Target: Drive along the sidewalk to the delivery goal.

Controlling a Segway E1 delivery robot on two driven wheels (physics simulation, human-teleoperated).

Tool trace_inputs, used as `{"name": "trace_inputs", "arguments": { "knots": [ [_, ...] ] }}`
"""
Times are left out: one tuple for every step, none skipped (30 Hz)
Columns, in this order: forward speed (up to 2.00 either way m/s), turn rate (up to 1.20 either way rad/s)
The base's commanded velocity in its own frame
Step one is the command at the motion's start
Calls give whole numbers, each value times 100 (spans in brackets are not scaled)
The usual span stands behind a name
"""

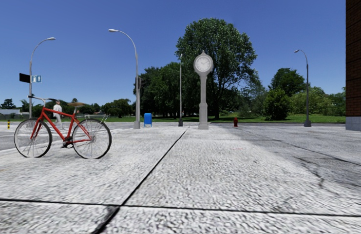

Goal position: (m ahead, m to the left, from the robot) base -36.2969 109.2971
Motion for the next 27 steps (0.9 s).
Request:
{"name": "trace_inputs", "arguments": {
  "knots": [
    [200, 0],
    [200, 0],
    [200, 0],
    [200, 0],
    [200, 0],
    [200, 0],
    [200, 0],
    [200, 0],
    [200, 0],
    [200, 0],
    [200, 0],
    [200, 0],
    [200, 0],
    [200, 0],
    [200, 0],
    [200, 0],
    [200, 0],
    [200, 0],
    [200, 0],
    [200, 0],
    [200, 0],
    [200, 0],
    [200, 0],
    [200, 0],
    [200, 0],
    [200, 0],
    [200, 0]
  ]
}}
